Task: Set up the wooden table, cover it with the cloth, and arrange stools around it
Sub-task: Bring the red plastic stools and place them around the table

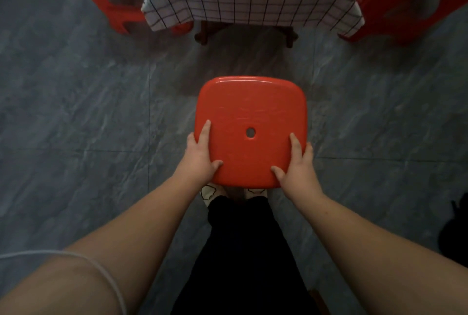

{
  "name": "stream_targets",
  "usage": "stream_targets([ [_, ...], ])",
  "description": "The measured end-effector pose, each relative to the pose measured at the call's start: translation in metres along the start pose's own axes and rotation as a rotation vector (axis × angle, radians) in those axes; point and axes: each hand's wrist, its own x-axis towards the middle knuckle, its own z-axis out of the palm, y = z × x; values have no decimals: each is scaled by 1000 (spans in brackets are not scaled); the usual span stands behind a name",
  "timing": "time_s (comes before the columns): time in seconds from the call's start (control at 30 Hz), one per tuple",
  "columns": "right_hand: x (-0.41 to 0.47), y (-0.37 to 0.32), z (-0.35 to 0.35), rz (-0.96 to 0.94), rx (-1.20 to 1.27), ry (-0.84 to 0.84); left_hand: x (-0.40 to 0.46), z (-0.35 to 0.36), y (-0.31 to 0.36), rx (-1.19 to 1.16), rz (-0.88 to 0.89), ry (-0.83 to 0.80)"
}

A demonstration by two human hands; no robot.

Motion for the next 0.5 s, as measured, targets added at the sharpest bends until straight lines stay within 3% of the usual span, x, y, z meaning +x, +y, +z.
stream_targets([
  [0.2,2,-1,-1,23,-46,-31,1,-1,1,43,-39,-18],
  [0.33,1,-8,-16,69,-123,-113,-1,-12,6,199,-66,-44],
  [0.5,-33,-43,-65,-80,-268,-157,-37,-53,35,269,-52,-19],
])
